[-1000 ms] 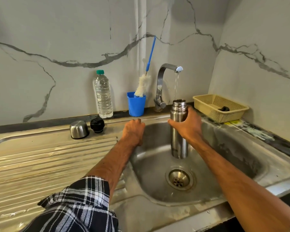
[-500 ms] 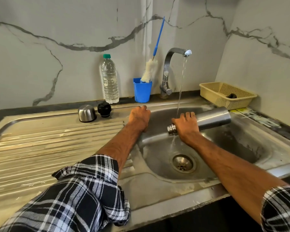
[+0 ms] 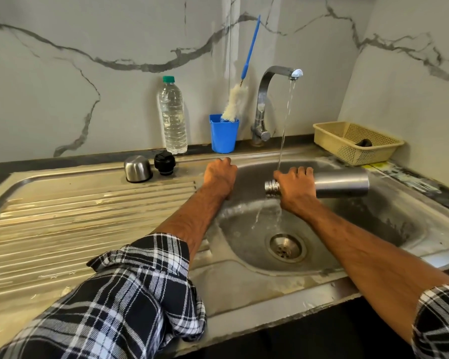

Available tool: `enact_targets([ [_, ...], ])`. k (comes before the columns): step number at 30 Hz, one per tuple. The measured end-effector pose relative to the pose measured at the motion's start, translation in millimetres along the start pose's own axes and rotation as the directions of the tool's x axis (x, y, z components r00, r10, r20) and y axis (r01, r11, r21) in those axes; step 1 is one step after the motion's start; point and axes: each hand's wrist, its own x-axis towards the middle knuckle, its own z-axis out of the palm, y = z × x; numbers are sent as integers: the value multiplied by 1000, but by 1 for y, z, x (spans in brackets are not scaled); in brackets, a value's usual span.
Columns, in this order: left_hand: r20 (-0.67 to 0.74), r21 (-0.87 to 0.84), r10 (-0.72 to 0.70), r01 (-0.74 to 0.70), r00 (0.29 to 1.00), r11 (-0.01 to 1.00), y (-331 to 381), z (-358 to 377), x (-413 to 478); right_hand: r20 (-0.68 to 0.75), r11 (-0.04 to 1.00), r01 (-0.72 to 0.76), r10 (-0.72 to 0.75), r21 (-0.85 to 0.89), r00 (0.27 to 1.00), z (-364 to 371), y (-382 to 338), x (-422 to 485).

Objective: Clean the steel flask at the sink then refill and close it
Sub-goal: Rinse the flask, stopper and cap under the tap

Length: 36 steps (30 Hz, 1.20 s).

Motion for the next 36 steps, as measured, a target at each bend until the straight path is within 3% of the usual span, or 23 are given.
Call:
enact_targets([
  [2,0,-5,0,0,1000,1000,1,4,0,30,967,-45,39,249,999,-7,4,-1],
  [4,1,-11,-3,3,1000,1000,-1,6,1,7,838,-104,119,536,993,-18,12,2],
  [6,0,-22,-3,3,1000,1000,-2,7,4,-56,692,-118,224,712,973,-28,20,7],
  [8,-2,-40,-1,1,1000,999,-2,7,6,-89,626,-98,261,773,961,-31,20,9],
  [12,-10,-63,7,-8,1000,998,-5,5,8,122,555,-190,158,809,980,-17,14,8],
  [16,-18,-52,20,-21,1000,998,-3,4,9,-70,409,-77,332,909,941,-33,25,15],
  [20,-16,-46,22,-23,1000,999,-2,5,8,70,506,-157,187,848,980,-21,22,7],
  [24,-19,-59,22,-23,1000,998,-5,5,9,-52,456,-86,281,886,958,-29,21,10],
  [28,-14,-60,28,-29,1000,998,-4,3,10,33,454,-134,222,881,974,-28,15,8],
  [31,-13,-70,30,-31,999,997,-4,3,11,-91,440,-47,286,897,954,-34,12,11],
  [34,-13,-55,31,-32,999,998,-4,2,10,14,456,-116,220,882,975,-27,8,10],
  [36,-14,-57,33,-34,999,998,-3,1,10,10,464,-123,237,877,971,-26,13,9],
])
